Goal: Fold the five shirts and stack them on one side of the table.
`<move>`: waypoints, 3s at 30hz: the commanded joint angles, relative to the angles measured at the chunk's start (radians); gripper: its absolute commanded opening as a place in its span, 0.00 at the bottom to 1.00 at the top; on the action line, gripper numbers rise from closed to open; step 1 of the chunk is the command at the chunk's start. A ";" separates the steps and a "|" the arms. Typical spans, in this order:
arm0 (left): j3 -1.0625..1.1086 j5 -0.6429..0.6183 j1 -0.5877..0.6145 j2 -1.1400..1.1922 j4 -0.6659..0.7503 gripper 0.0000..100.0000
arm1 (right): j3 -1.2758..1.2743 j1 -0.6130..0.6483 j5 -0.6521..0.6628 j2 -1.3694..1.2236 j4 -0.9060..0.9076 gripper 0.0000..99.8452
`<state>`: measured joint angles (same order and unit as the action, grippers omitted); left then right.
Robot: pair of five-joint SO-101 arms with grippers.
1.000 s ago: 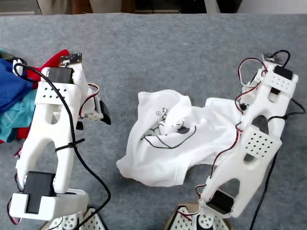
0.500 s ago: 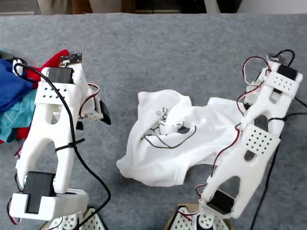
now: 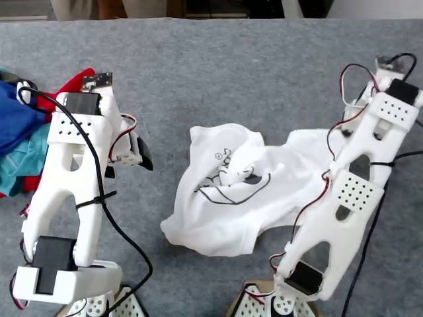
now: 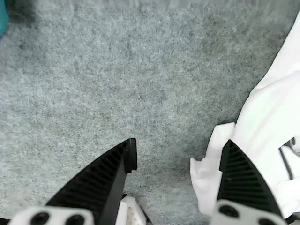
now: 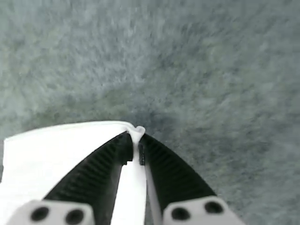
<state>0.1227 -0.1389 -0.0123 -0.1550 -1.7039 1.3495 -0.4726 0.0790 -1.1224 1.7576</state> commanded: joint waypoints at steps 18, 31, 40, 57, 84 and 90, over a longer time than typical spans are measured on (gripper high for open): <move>-0.416 -0.362 -0.402 0.338 0.331 0.29 | 0.312 -0.460 0.199 0.004 0.023 0.01; -1.303 -0.362 -0.554 1.135 0.055 0.29 | 0.311 -0.687 0.468 0.001 0.023 0.01; -1.519 -0.361 -0.459 1.325 -0.058 0.12 | 0.312 -0.645 0.459 0.002 0.023 0.01; -1.223 -0.203 -0.169 0.774 -0.058 0.02 | 0.314 -0.277 0.290 0.183 -0.002 0.01; -0.531 0.034 -0.064 0.802 -0.055 0.02 | 0.300 0.156 0.410 0.094 0.031 0.00; -0.358 0.072 -0.098 0.728 -0.055 0.02 | 0.205 0.116 0.485 0.110 0.032 0.00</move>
<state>-0.2685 -0.0790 -0.0967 0.6582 -1.7469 1.5965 -0.3299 0.5271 -1.0395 1.7668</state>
